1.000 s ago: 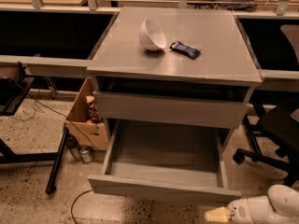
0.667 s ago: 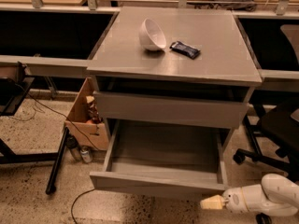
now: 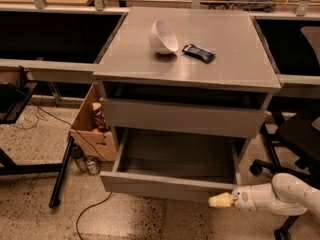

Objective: Close middle drawer

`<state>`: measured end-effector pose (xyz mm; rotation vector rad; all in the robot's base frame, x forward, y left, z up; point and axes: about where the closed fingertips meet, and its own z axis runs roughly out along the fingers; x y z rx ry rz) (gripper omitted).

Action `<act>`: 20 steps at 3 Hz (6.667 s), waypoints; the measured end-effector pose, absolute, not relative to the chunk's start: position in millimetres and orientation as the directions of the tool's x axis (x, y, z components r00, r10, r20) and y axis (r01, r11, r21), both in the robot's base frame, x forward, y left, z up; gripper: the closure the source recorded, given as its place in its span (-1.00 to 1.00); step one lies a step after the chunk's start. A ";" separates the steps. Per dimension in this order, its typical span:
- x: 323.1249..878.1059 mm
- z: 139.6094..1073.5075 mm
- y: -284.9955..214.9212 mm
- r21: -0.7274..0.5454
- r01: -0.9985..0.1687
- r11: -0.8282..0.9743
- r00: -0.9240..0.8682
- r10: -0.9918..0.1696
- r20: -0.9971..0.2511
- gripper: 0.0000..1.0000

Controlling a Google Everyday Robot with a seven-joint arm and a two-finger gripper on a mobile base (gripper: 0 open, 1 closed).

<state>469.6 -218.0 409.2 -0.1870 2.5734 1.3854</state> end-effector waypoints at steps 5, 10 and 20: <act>548.3 429.8 -196.6 0.819 -0.199 0.538 -0.945 0.115 -0.305 1.00; 633.4 451.2 -159.9 0.796 -0.120 0.593 -0.875 0.316 -0.367 1.00; 681.1 461.3 -161.3 0.786 -0.078 0.613 -0.842 0.382 -0.382 1.00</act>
Offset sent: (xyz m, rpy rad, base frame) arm 0.0909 0.0149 0.0221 0.0465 -0.0606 -0.0795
